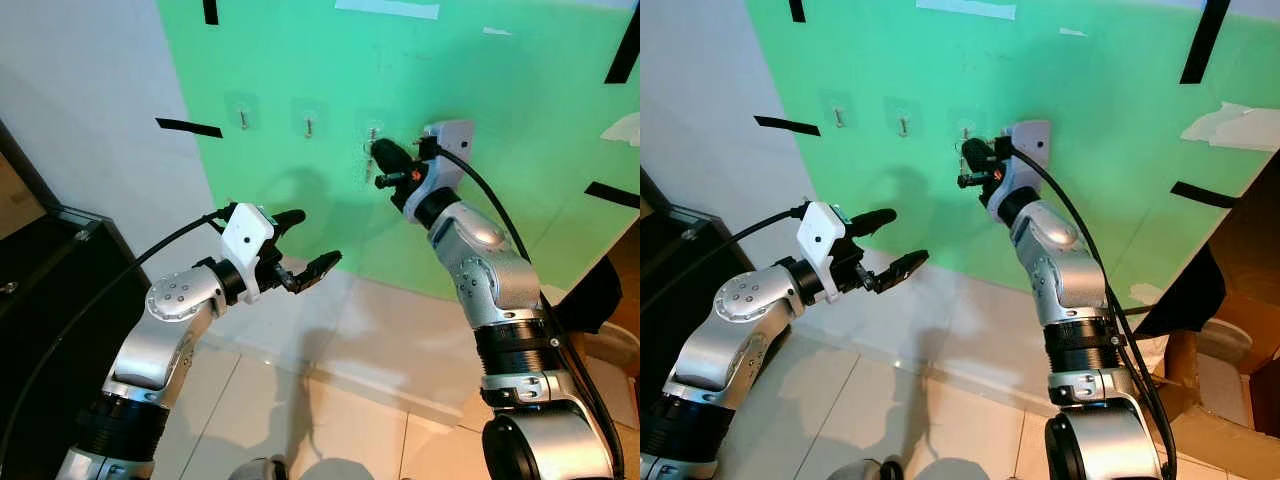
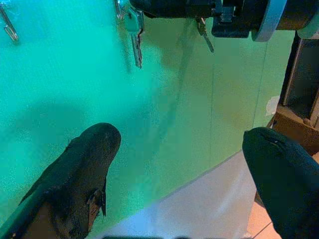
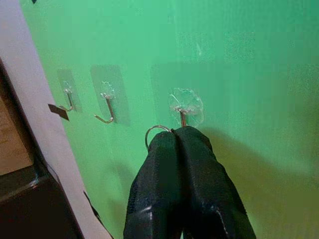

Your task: Hang keys on a hook

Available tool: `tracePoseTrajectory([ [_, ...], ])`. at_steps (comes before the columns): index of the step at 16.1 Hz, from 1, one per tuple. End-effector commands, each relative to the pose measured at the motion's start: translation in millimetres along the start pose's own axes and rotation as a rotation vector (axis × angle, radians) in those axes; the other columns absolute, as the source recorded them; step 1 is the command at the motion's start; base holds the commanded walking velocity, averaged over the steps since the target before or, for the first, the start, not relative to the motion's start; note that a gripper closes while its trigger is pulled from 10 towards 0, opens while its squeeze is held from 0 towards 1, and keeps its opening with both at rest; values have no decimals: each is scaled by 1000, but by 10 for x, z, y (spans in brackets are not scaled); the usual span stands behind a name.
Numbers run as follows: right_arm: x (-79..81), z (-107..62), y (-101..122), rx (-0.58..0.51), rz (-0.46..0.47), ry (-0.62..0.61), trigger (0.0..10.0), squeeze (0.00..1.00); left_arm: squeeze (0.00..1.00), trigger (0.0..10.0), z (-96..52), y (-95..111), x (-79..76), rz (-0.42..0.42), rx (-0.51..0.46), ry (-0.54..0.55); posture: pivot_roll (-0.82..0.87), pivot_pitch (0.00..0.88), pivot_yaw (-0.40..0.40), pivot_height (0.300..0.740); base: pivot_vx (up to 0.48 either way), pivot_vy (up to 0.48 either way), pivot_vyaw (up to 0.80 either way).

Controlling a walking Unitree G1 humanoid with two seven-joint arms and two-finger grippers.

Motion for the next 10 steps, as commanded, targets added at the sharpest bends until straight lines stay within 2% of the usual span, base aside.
tracePoseTrajectory([
  [1, -6, 24, 16, -2, 16, -1, 10000, 0, 67, 10000, 1, 56, -10, 16, -9, -9, -68, 0, 50, 740, 0, 0, 0],
  [4, 4, 49, 11, -2, 24, -5, 10000, 0, 67, 10000, 0, 52, -9, 16, -8, -7, -65, 0, 48, 740, 0, 0, 0],
  [10, -139, 90, 21, -2, 64, -81, 10000, 0, 63, 10000, -5, 50, -9, 16, -6, -7, -62, 0, 47, 740, 0, 0, 0],
])
Point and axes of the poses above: a point about 5 cm out from each wrist's last joint towards the gripper, its own z axis pointing out of the wrist towards the gripper, its own y axis along the axis of the wrist's last joint, x = y × z, the point moved 6 cm from there along z, pointing out of the wrist towards the gripper, and after that the axes turned 3 degrees about -z, right-handed, at the moved point
